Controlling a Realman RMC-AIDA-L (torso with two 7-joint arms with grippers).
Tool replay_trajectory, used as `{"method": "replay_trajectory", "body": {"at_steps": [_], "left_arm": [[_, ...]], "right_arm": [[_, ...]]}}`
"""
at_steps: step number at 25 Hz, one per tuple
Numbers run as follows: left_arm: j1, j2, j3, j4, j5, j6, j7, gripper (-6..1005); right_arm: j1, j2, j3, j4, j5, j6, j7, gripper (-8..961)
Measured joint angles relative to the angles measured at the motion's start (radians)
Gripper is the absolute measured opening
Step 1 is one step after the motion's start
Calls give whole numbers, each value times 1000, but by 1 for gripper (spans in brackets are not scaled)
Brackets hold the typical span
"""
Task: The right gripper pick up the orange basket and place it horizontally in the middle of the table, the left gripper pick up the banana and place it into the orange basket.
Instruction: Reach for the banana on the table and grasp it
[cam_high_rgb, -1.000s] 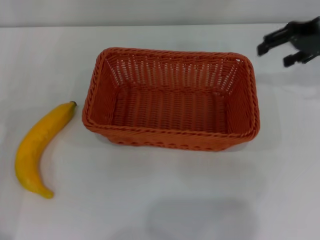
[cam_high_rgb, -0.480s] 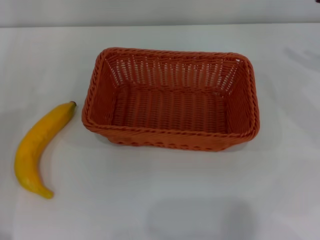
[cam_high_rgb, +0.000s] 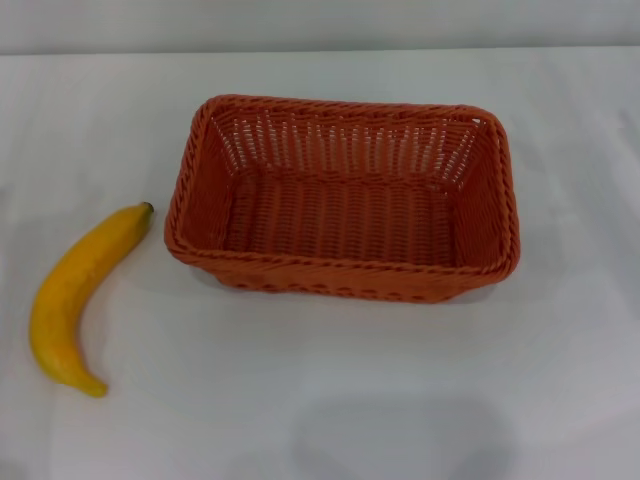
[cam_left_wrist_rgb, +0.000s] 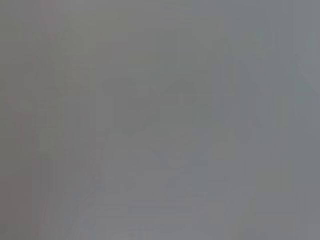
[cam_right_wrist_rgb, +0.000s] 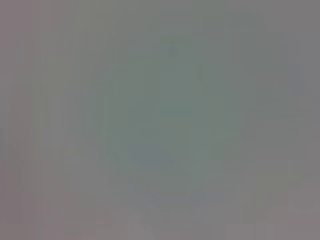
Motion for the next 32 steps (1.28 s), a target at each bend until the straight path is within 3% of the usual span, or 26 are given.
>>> {"method": "replay_trajectory", "body": {"at_steps": [2,6,11,16,20,23,28,32], "left_arm": [[-1,2,0,4,22,-1,-37,814],[-1,7,1,-25,75,-16,-173,813],[-23,35,1,-163,299,-27,-552,812],[-71,82,1,-310,564,3,-897,812],[-132,133,2,-470,857,122,-1171,811],[-179,154,2,-586,1026,219,-1309,811],[-281,189,3,-779,1288,421,-1490,803],[-385,223,4,-838,1493,534,-1594,773]], "right_arm": [[6,1,0,86,106,70,-258,780],[9,0,1,131,146,95,-490,753],[7,-7,1,119,148,14,-487,753],[18,-10,1,103,147,-71,-472,771],[17,-8,3,96,149,-97,-465,820],[17,-8,3,90,155,-136,-461,879],[16,-8,3,83,158,-160,-458,876],[13,-9,4,71,158,-174,-459,876]]}}
